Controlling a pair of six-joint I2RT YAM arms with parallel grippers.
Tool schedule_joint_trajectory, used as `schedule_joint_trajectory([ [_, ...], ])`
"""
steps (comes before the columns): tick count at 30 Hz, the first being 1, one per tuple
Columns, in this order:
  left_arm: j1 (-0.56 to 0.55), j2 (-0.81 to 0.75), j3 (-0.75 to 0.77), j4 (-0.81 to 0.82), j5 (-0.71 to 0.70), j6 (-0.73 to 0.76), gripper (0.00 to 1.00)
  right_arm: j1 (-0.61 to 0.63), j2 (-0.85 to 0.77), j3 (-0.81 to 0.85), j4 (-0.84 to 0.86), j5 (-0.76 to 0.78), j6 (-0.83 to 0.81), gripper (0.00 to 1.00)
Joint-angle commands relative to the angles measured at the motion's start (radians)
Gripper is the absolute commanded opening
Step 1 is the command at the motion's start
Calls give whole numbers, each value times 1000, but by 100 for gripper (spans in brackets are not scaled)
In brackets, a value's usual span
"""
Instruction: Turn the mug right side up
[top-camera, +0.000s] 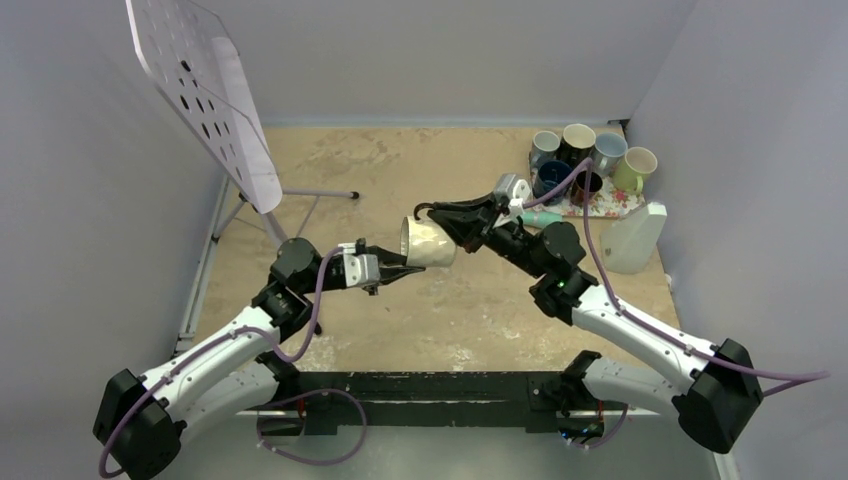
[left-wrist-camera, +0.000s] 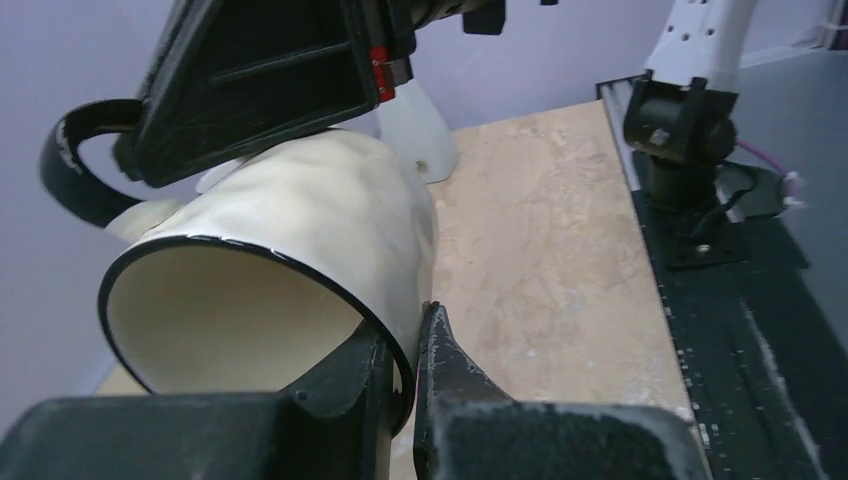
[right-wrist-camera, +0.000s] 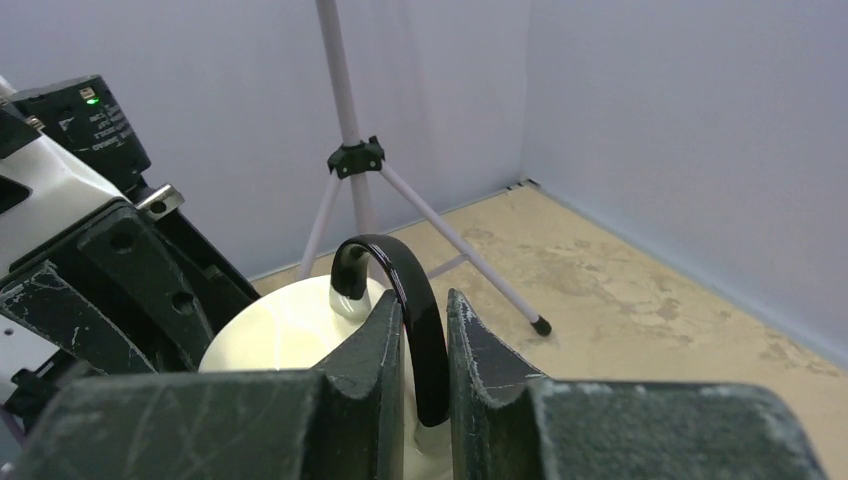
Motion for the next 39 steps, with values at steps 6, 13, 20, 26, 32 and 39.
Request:
schedule_joint_trajectory([
  [6, -2, -17, 85, -84, -111, 100, 0, 5, -39, 20, 61, -24, -5, 0],
  [13, -2, -41, 80, -574, -148, 826, 0, 4, -54, 143, -500, 95, -118, 98],
  [20, -1, -35, 96, -1012, -213, 1485, 0, 33, 154, 421, -831, 133, 46, 99],
  [26, -2, -10, 134, -1173, -353, 1788, 0, 244, 508, 804, -1249, 466, 31, 99],
  [32, -2, -3, 154, -1195, -364, 1798, 0, 297, 633, 874, -1352, 483, 80, 91],
  [39, -2, 4, 162, -1189, -360, 1787, 0, 320, 710, 859, -1329, 471, 93, 87],
])
